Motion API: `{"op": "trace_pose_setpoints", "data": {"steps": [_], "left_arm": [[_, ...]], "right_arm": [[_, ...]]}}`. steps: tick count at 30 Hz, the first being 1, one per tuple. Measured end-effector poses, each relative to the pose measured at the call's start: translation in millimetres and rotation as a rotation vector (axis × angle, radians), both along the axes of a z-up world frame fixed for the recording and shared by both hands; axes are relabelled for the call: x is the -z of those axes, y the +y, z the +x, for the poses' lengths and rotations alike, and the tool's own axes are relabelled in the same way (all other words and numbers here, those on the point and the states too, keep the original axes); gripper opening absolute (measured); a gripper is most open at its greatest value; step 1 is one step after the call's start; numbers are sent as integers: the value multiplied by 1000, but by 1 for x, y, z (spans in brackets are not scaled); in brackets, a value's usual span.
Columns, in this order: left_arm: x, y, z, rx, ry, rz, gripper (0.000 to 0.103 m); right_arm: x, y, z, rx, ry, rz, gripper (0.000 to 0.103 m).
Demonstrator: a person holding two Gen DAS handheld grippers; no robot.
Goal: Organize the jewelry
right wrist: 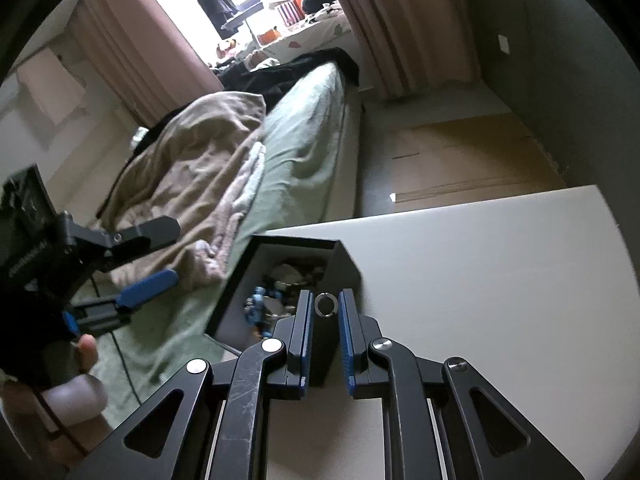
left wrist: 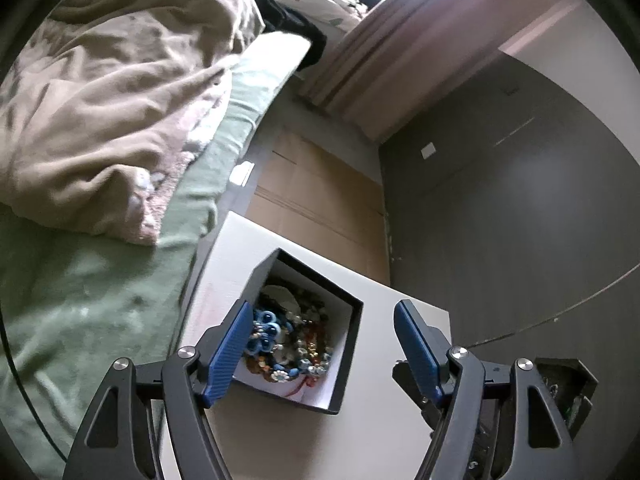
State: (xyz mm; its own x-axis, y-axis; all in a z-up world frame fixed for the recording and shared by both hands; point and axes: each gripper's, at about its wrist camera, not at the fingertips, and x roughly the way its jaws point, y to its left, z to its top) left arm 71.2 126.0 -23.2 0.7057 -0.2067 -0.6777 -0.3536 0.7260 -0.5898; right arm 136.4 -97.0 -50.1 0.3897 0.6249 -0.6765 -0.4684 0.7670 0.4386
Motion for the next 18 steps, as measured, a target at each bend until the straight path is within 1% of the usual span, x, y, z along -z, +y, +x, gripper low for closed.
{"op": "trace_pose_setpoints", "data": {"steps": [6, 8, 9, 10, 12, 13, 16, 18], "left_arm": [[-4, 17, -10, -41, -19, 4, 74], [-3, 20, -12, -45, -19, 5, 74], [-3, 21, -12, -45, -17, 8, 74], [-3, 21, -13, -46, -16, 11, 74], [-4, 19, -14, -50, -19, 33, 74], [-5, 18, -14, -50, -22, 46, 74], [-8, 13, -16, -55, -26, 93, 74], [-8, 10, -17, -51, -24, 104, 74]], "right_arm": [[-7, 11, -5, -65, 23, 146, 14], [-6, 20, -7, -90, 44, 161, 15], [-5, 25, -7, -101, 62, 157, 26], [-2, 30, -7, -115, 88, 141, 48], [1, 33, -9, -102, 90, 115, 75], [1, 30, -11, -92, 80, 109, 78], [5, 25, -9, -92, 107, 86, 78], [5, 17, -8, -66, 99, 63, 78]]}}
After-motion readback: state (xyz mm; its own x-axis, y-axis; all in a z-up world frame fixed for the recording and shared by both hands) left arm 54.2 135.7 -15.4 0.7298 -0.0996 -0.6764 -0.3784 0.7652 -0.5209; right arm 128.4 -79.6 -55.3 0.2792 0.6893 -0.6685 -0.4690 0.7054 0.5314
